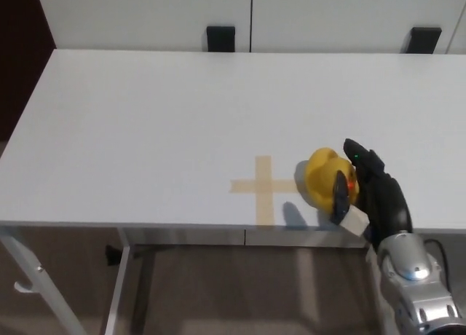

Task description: The robot uses its right hand to push the yellow duck toy to the center of the white desk.

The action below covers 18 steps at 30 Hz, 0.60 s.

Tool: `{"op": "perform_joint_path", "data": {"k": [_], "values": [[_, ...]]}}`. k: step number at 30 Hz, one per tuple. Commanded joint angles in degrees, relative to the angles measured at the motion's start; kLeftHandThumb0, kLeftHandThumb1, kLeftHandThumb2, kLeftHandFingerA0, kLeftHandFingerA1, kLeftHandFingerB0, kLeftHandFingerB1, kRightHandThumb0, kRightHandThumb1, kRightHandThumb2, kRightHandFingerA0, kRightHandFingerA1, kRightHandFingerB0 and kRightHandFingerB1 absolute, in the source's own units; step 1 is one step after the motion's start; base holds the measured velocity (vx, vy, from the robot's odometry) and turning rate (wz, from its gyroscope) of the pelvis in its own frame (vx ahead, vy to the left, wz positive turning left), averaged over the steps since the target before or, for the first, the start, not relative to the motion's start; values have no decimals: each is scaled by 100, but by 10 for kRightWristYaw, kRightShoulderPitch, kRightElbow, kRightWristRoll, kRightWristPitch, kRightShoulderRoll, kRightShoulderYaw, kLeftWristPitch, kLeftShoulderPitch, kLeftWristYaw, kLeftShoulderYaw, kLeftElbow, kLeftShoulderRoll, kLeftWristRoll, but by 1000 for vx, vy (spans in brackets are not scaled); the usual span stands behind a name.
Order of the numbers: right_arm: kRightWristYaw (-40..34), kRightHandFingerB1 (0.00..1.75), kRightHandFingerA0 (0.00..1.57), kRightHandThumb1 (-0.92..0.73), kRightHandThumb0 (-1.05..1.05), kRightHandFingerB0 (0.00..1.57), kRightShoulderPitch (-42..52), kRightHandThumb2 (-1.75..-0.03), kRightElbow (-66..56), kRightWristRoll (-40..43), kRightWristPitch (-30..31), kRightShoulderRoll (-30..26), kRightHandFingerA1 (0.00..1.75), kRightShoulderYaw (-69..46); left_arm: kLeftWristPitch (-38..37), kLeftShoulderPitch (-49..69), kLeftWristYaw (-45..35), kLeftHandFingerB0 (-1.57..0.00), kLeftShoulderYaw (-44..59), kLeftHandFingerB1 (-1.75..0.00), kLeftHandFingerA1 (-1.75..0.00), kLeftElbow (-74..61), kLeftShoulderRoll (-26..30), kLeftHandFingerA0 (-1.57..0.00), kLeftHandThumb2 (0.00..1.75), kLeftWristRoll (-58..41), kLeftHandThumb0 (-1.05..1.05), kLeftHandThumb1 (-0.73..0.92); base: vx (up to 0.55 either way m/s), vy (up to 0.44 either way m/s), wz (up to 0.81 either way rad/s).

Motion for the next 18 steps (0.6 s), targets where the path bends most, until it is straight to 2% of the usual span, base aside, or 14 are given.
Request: {"op": "perform_joint_path", "data": {"k": [1,6,7,11,12,14,15,16,17,18], "values": [[-5,1,0,-89,-103,0,-9,-129,0,-19,27,28,8,21,-20,4,5,-87,-1,-53,-65,2,1,-87,62,2,-15,72,0,0,0],[-10,1,0,-89,-103,0,-8,-129,-5,-21,31,31,8,23,-19,5,6,-87,-6,-53,-65,0,1,-87,62,5,-15,72,0,0,0],[-12,20,0,-92,-96,0,-8,-84,-7,-24,35,34,11,26,-17,4,7,-87,-6,-54,-70,1,1,-88,62,5,-14,73,0,0,0],[-16,20,0,-92,-96,0,-9,-84,-10,-29,41,37,11,30,-14,4,9,-87,-6,-54,-70,1,-1,-88,62,4,-14,73,0,0,0],[-10,19,0,-92,-96,0,-13,-85,-5,-30,37,40,18,35,-17,3,8,-87,-5,-56,-67,1,-1,-89,67,4,-11,73,0,0,0],[-2,19,0,-92,-96,0,-17,-85,2,-32,31,45,18,40,-21,3,7,-87,-5,-56,-67,2,-2,-89,67,4,-11,73,0,0,0],[0,3,0,-88,-103,7,-20,-130,-2,-36,40,50,15,47,-21,3,8,-86,-7,-54,-67,0,-2,-88,62,5,-16,74,0,0,0],[0,3,0,-88,-103,7,-21,-130,-5,-39,48,53,15,52,-21,4,8,-86,-8,-54,-67,-1,-2,-88,62,6,-16,74,0,0,0],[-1,20,0,-76,-86,0,-22,-123,-9,-42,54,58,25,57,-24,4,7,-89,-7,-57,-70,-2,-2,-88,65,5,-13,76,0,0,0],[-3,20,0,-76,-86,0,-23,-123,-12,-43,58,60,25,60,-25,4,6,-89,-6,-57,-70,-2,-2,-88,65,3,-13,76,0,0,0]]}}
